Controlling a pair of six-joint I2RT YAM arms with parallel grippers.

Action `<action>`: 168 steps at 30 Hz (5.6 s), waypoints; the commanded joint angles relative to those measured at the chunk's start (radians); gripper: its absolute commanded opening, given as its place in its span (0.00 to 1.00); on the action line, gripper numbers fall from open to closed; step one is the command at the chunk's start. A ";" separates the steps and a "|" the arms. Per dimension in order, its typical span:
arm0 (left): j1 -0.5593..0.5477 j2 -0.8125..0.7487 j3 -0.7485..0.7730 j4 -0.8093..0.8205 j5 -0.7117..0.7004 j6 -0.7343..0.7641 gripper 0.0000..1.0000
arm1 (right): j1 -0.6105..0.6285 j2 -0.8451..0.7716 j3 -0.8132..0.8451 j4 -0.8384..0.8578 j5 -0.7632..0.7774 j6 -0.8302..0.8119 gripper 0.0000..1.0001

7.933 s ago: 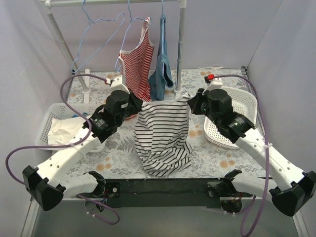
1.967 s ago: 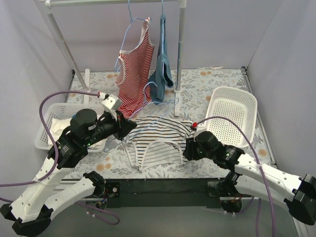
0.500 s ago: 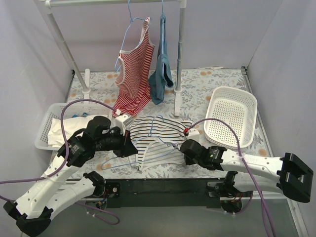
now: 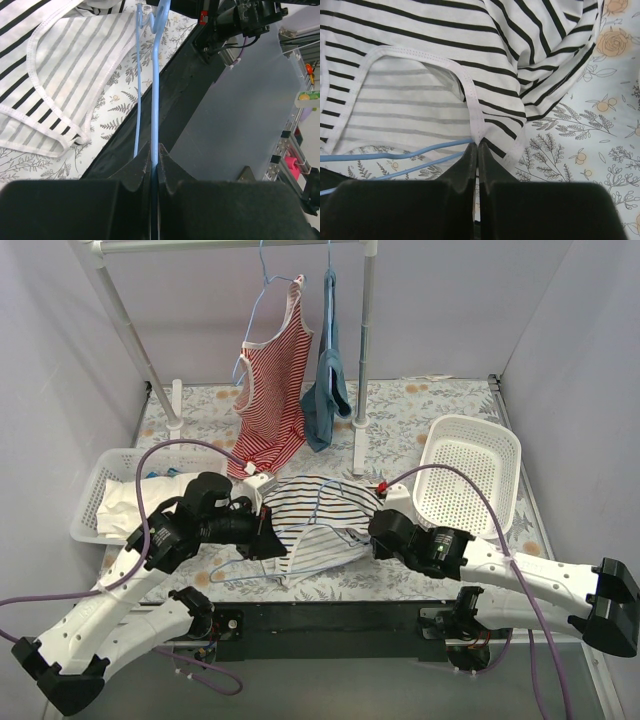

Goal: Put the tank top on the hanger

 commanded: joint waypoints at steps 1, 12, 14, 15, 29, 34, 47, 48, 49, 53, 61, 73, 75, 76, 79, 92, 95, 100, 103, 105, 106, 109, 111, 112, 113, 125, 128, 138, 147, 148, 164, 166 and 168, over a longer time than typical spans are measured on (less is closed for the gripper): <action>-0.006 -0.004 -0.024 0.109 0.069 -0.020 0.00 | 0.005 0.000 0.093 -0.006 0.044 -0.047 0.01; -0.022 -0.002 -0.162 0.514 0.069 -0.195 0.00 | 0.007 -0.009 0.234 -0.012 0.046 -0.135 0.01; -0.036 -0.016 -0.220 0.627 0.030 -0.201 0.00 | 0.007 -0.018 0.244 -0.011 0.055 -0.157 0.01; -0.044 -0.022 -0.242 0.661 0.026 -0.213 0.00 | 0.007 -0.020 0.247 -0.006 0.061 -0.170 0.01; -0.092 -0.013 -0.500 1.249 -0.041 -0.272 0.00 | 0.007 -0.093 0.330 0.008 0.104 -0.340 0.33; -0.096 0.030 -0.500 1.296 -0.061 -0.269 0.00 | 0.005 -0.181 0.302 0.165 -0.025 -0.487 0.57; -0.121 0.079 -0.465 1.267 -0.064 -0.255 0.00 | 0.007 -0.020 0.336 0.376 -0.034 -0.552 0.68; -0.122 0.079 -0.459 1.263 -0.064 -0.253 0.00 | 0.007 -0.002 0.336 0.389 -0.028 -0.546 0.67; -0.124 0.081 -0.456 1.258 -0.066 -0.253 0.00 | 0.007 0.008 0.336 0.399 -0.023 -0.547 0.68; -0.128 0.085 -0.446 1.255 -0.075 -0.261 0.00 | 0.007 0.035 0.331 0.413 0.010 -0.544 0.50; -0.130 0.072 -0.376 1.140 -0.196 -0.319 0.43 | 0.019 0.055 0.333 0.362 0.133 -0.595 0.01; -0.128 -0.036 -0.235 0.545 -0.619 -0.525 0.50 | 0.053 0.029 0.273 0.368 0.175 -0.694 0.01; -0.127 -0.028 -0.259 0.485 -0.609 -0.551 0.46 | 0.057 0.011 0.245 0.382 0.150 -0.705 0.01; -0.128 -0.018 -0.270 0.480 -0.587 -0.560 0.45 | 0.057 0.006 0.235 0.388 0.142 -0.705 0.01; -0.127 0.005 -0.337 0.485 -0.499 -0.605 0.40 | 0.062 -0.023 0.196 0.408 0.119 -0.710 0.01; -0.196 0.258 -0.506 0.772 -0.240 -0.672 0.36 | 0.066 -0.055 0.170 0.410 0.124 -0.710 0.01; -0.236 0.318 -0.518 0.845 -0.250 -0.704 0.38 | 0.069 -0.057 0.172 0.408 0.124 -0.707 0.01; -0.268 0.392 -0.549 0.983 -0.250 -0.744 0.39 | 0.074 -0.060 0.167 0.410 0.125 -0.705 0.01; -0.283 0.441 -0.529 1.019 -0.251 -0.753 0.39 | 0.076 -0.063 0.164 0.410 0.131 -0.705 0.01; -0.296 0.475 -0.520 1.040 -0.257 -0.760 0.39 | 0.076 -0.063 0.164 0.410 0.135 -0.705 0.01; -0.306 0.487 -0.512 1.043 -0.262 -0.760 0.39 | 0.079 -0.063 0.164 0.410 0.133 -0.705 0.01; -0.323 0.535 -0.505 1.059 -0.279 -0.766 0.38 | 0.077 -0.066 0.165 0.407 0.141 -0.705 0.01; -0.331 0.558 -0.508 1.080 -0.290 -0.775 0.38 | 0.079 -0.067 0.165 0.403 0.147 -0.704 0.01; -0.335 0.564 -0.511 1.092 -0.290 -0.778 0.34 | 0.077 -0.070 0.165 0.403 0.148 -0.704 0.01; -0.337 0.568 -0.511 1.100 -0.288 -0.781 0.32 | 0.079 -0.069 0.165 0.402 0.153 -0.702 0.01; -0.339 0.375 -0.573 1.128 -0.403 -0.819 0.00 | 0.079 -0.070 0.188 0.334 0.335 -0.668 0.01; -0.325 0.264 -0.603 1.077 -0.450 -0.845 0.00 | 0.079 -0.072 0.196 0.310 0.427 -0.652 0.01; -0.288 -0.042 -0.712 0.934 -0.520 -0.918 0.00 | 0.076 -0.014 0.251 0.238 0.615 -0.621 0.01; -0.282 -0.303 -0.733 0.741 -0.667 -0.959 0.00 | 0.045 0.014 0.282 0.196 0.667 -0.613 0.01; -0.282 -0.314 -0.727 0.718 -0.668 -0.955 0.00 | 0.043 0.021 0.287 0.196 0.670 -0.610 0.01; -0.282 -0.258 -0.722 0.689 -0.748 -1.005 0.00 | 0.036 -0.081 0.264 0.199 0.615 -0.589 0.01; -0.282 -0.258 -0.715 0.692 -0.771 -1.010 0.00 | 0.036 -0.087 0.256 0.198 0.607 -0.592 0.01; -0.279 -0.252 -0.703 0.692 -0.783 -1.002 0.00 | 0.037 -0.093 0.247 0.199 0.590 -0.590 0.01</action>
